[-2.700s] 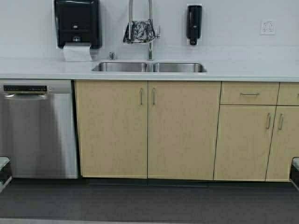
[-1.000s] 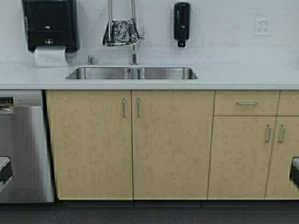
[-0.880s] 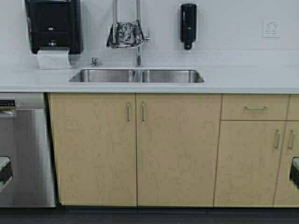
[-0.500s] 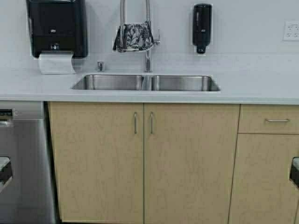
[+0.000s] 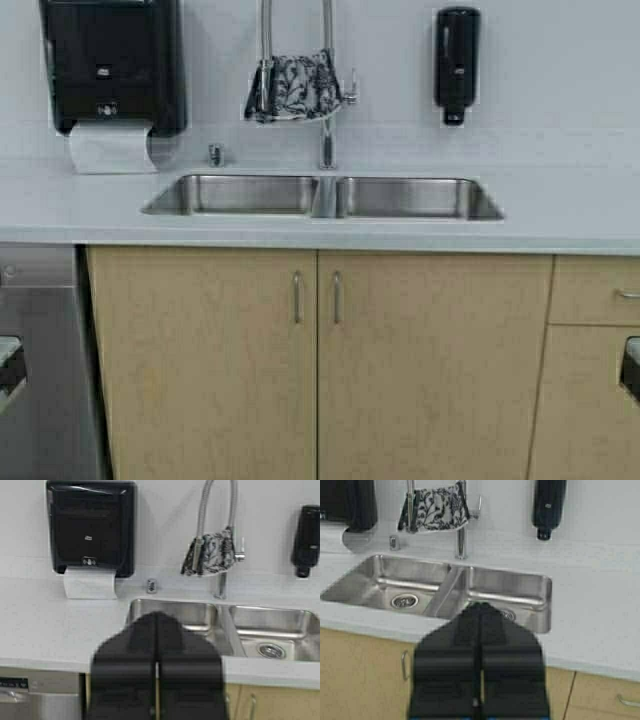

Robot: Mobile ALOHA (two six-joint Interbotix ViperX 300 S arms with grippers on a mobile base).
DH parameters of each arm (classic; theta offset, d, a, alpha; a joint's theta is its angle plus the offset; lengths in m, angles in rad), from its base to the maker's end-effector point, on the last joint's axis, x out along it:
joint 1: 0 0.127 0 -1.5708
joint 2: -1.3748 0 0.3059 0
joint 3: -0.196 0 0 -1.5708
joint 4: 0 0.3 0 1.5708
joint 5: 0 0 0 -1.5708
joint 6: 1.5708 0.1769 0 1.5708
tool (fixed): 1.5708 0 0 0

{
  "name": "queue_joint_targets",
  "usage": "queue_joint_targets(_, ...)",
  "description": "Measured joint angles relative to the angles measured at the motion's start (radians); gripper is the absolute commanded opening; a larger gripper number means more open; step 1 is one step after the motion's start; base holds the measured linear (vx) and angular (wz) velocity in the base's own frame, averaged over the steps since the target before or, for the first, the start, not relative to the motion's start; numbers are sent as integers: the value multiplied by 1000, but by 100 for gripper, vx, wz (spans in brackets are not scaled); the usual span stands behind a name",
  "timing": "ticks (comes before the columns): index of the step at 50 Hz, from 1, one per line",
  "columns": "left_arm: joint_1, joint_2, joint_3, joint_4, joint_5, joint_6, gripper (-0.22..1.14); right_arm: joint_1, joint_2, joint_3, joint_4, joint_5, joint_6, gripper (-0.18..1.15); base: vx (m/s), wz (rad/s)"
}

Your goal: Get the cloth and wipe up the spill under the wine glass

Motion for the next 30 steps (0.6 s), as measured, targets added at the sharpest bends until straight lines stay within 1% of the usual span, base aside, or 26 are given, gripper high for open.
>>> queue_joint_targets(13,0,5,-2,0,-2,-2,2,2,0,-9,0,0,3,5,35,14)
queue_joint_targets(21,0,3,2,0,-2,-3,2,2,0,-12,-5,0,38,5,34,19)
queue_joint_targets(30,-2,-2,0,0,-2,-3,2,37,-2,-14,-17,0,51,5,32,16)
